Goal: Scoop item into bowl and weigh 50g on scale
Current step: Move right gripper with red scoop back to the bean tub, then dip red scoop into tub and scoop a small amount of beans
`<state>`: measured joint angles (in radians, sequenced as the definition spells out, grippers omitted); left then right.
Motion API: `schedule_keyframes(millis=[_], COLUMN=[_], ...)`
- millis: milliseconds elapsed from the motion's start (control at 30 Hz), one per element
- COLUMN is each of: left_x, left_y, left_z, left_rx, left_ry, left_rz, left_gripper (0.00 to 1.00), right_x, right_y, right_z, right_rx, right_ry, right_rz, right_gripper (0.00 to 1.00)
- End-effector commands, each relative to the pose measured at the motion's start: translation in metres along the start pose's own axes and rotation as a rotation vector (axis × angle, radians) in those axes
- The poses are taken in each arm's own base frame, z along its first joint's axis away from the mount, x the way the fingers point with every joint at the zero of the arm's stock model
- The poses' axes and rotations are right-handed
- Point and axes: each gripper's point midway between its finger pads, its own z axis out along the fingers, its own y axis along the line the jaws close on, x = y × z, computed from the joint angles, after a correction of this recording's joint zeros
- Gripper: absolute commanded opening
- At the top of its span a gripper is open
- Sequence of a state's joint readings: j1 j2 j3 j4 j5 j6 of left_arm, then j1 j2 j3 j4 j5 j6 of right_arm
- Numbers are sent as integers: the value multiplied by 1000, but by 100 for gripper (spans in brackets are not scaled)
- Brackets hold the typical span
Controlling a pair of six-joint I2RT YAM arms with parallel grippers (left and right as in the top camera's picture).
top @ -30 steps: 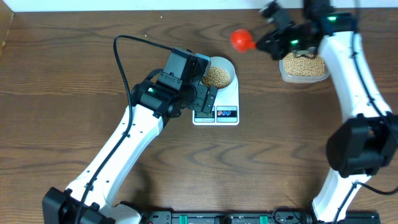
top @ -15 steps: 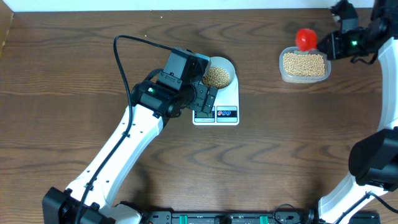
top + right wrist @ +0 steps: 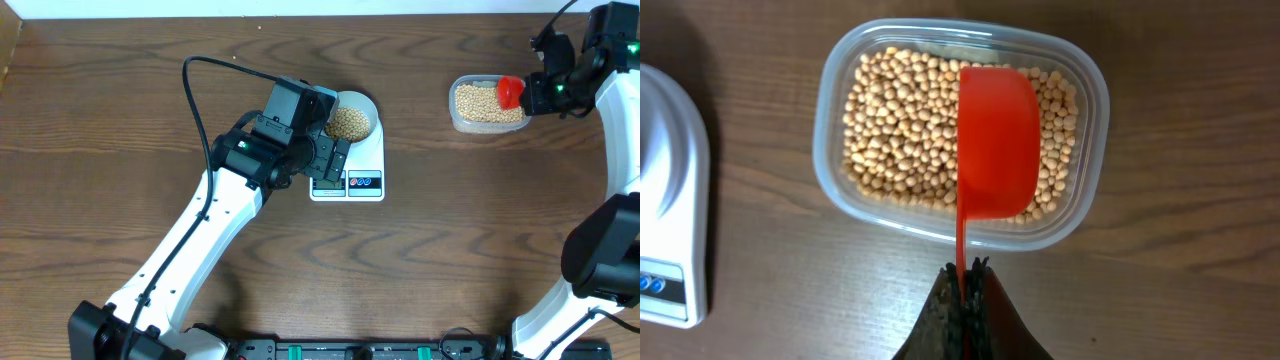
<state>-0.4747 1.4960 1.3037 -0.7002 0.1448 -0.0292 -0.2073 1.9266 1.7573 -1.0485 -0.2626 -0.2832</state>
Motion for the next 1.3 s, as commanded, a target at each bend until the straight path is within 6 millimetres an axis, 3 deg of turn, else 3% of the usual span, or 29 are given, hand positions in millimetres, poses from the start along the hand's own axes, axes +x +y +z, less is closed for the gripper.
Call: schedule_keyframes(millis=[0,467,1267], left_x=[-1,-1,-1], left_y=[0,0,0], left_z=[-5,-5,-5], left_rx=[1,1,1], left_ry=[-10,-10,-10], left_rz=[-3,-3,-3], left_gripper=[94,94,94], right_x=[4,16,8], right_y=[0,2,20], right_z=[9,39,43], right_rx=[6,-31,-130], right_ry=[1,-13,-63], right_rz=[27,63,47], right_gripper=[1,1,1])
